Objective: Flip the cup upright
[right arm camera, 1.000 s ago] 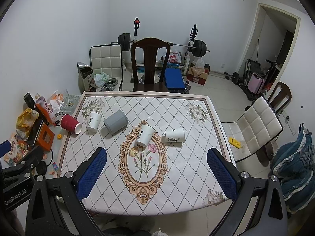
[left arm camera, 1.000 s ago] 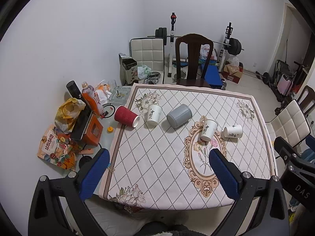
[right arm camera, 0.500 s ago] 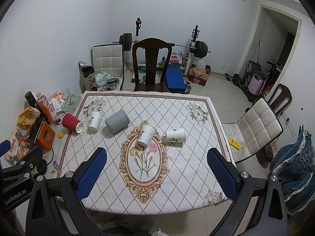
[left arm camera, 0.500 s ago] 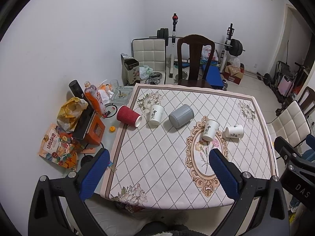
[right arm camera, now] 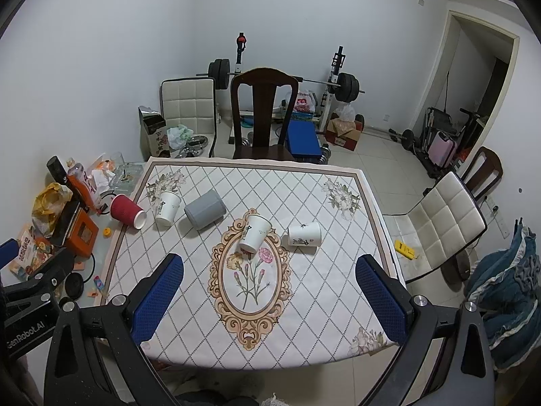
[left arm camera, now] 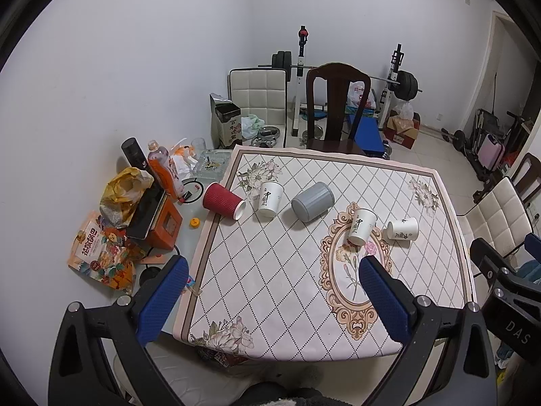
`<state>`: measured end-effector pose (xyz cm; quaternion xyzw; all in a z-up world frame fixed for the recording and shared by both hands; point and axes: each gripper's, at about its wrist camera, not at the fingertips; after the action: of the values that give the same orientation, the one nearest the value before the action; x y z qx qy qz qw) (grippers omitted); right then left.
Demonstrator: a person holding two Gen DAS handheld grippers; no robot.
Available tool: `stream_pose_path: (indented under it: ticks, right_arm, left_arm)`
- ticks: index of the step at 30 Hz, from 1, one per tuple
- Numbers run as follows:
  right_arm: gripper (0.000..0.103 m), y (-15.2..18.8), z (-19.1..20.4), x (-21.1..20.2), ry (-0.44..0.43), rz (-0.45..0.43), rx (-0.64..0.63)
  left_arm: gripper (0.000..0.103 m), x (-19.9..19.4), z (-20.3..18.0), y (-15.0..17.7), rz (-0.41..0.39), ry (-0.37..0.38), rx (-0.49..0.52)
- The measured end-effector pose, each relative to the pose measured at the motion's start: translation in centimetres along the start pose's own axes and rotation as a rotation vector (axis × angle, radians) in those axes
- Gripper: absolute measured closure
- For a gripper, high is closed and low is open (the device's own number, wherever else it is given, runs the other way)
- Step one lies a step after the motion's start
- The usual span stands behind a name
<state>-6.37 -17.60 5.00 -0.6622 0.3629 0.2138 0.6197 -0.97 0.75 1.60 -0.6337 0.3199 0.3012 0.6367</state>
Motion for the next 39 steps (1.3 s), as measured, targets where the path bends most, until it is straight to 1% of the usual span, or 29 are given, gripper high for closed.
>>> stream_pose_path:
  ticks: [4,34,37,39]
  right_arm:
    - [0.0,0.0,0.1,-0.1,0.0,0.0,-0.001]
    - [0.0,0.0,0.3,-0.1,0.001,0.0,-0.002]
    - [0.0,0.1,0.5,0.4,-0.003,0.019,-0.003]
    - [0.0,0.4,0.4,1.8,-0.008,0.053,0.0]
  left_arm:
    - [0.0,-0.3,0.6,0.0,0.003,0.002,-0.008]
    - [0.0,-0.5,1.2,-0.1,-0.001,0.008,-0.009]
    - [0.0,0.2,1.2,-0.3,0.01,-0.008,-0.021]
    - [0.0,1.4,1.1,-0.2,0.031,-0.026,-0.035]
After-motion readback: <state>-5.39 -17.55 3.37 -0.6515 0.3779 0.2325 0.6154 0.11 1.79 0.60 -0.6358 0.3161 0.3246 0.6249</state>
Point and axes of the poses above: each gripper's, at about its wrist camera, not at the fingertips, and x roughly the way its jaws point, z to its left, y to its underside, and after that the axes turned 2 degrees about -x, right-handed
